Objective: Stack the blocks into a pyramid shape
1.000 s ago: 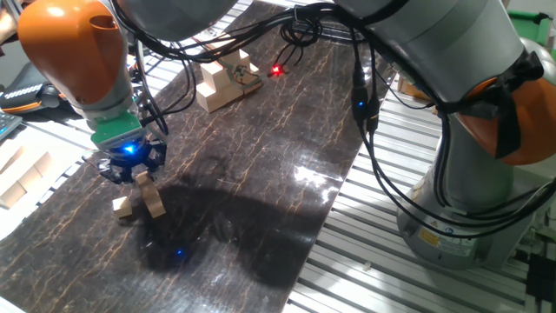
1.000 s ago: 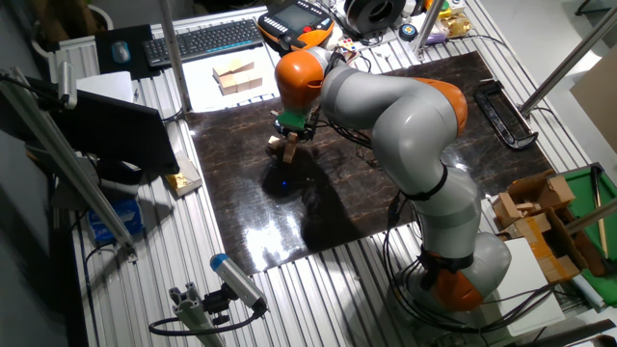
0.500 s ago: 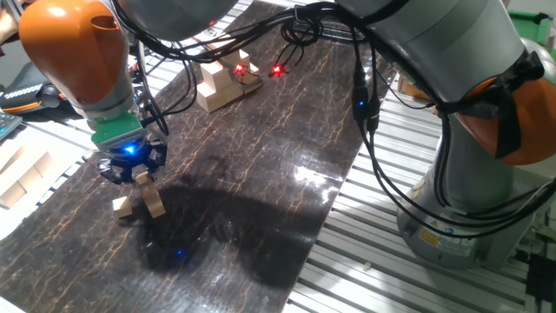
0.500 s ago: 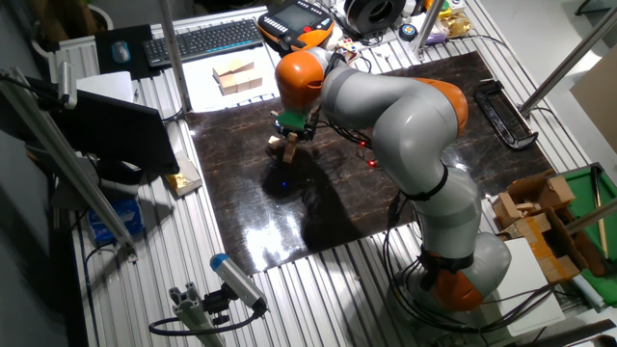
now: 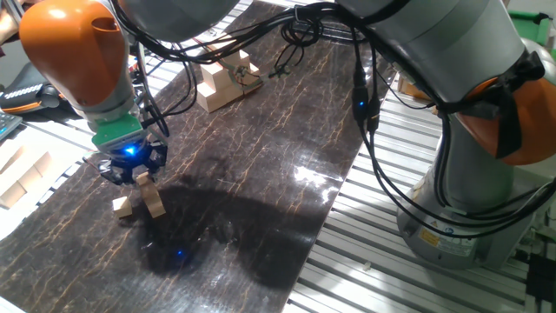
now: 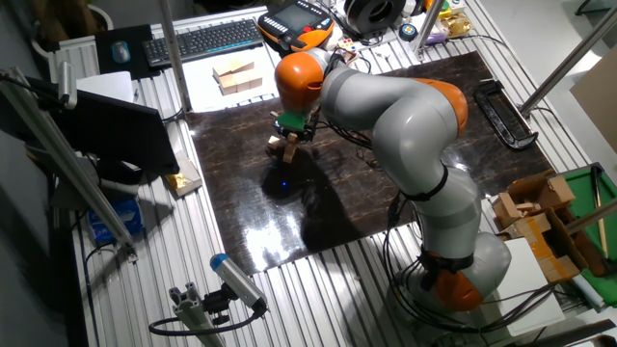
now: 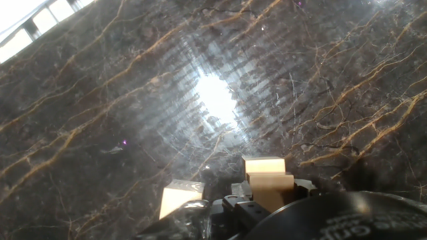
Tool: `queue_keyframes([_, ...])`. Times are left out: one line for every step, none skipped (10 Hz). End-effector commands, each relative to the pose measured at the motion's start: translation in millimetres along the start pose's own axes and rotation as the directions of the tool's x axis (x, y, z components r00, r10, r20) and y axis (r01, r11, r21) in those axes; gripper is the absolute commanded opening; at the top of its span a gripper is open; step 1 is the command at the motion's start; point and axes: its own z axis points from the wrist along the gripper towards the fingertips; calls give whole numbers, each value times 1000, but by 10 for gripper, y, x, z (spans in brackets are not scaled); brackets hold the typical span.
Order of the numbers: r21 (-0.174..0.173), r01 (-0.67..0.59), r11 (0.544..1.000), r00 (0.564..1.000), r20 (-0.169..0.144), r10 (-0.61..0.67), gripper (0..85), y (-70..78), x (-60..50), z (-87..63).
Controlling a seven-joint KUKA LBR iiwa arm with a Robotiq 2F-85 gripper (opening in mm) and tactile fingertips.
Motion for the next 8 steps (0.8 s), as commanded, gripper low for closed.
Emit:
queue_keyframes([0,0,1000,1000,0,0,7,-1,0,1])
queue_keyframes([0,0,1000,1000,0,0,7,-2,0,2])
queue_keyframes([-1,2,1000,1000,1,-2,7,-2,0,1])
queue_keyframes([-1,2,1000,1000,1,-2,7,-1,1,0])
queue_keyframes([-2,3,1000,1000,0,-3,7,0,5,0])
queue_keyframes([-3,3,1000,1000,0,-3,7,0,5,0])
queue_keyframes([-3,4,1000,1000,0,-4,7,1,6,0])
queue_keyframes([-3,8,1000,1000,0,-8,10,1,6,1])
